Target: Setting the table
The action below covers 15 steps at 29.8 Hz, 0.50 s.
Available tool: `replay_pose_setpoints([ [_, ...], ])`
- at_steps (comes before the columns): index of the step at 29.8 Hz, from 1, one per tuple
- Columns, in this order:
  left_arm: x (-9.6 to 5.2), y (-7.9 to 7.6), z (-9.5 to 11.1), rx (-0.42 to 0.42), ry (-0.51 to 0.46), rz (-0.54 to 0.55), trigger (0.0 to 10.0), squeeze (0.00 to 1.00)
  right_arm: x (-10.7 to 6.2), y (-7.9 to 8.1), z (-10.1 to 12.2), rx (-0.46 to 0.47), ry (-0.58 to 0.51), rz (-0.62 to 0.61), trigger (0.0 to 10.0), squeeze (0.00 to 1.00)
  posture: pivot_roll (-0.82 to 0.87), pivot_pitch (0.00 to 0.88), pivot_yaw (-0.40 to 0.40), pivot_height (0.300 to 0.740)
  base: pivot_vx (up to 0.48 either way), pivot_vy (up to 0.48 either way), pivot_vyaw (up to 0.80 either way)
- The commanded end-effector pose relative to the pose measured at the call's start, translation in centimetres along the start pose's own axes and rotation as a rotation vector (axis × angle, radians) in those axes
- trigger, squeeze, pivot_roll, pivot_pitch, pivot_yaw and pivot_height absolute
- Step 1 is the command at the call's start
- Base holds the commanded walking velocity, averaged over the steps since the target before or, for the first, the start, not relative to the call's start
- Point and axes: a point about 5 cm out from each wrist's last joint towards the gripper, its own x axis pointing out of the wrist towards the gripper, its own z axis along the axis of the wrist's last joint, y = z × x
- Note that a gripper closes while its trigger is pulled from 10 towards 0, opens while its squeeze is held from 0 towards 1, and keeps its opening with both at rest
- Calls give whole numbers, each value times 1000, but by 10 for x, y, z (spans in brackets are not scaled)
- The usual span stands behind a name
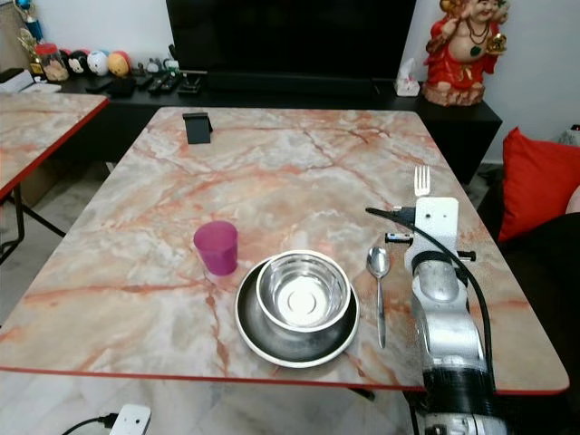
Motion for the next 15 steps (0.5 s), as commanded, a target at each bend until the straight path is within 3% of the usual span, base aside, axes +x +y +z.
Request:
replay_pose_setpoints([
  [1, 0, -1, -1, 8, 16, -7, 10000, 0, 3, 4, -7, 20, 81, 32, 10000, 0, -21, 0, -5, 740, 0, 0, 0],
  [15, 0, 0, -1, 23, 19, -11, 10000, 0, 2, 6, -22, -1, 151, 38, 10000, 0, -30, 0, 3, 740, 0, 0, 0],
])
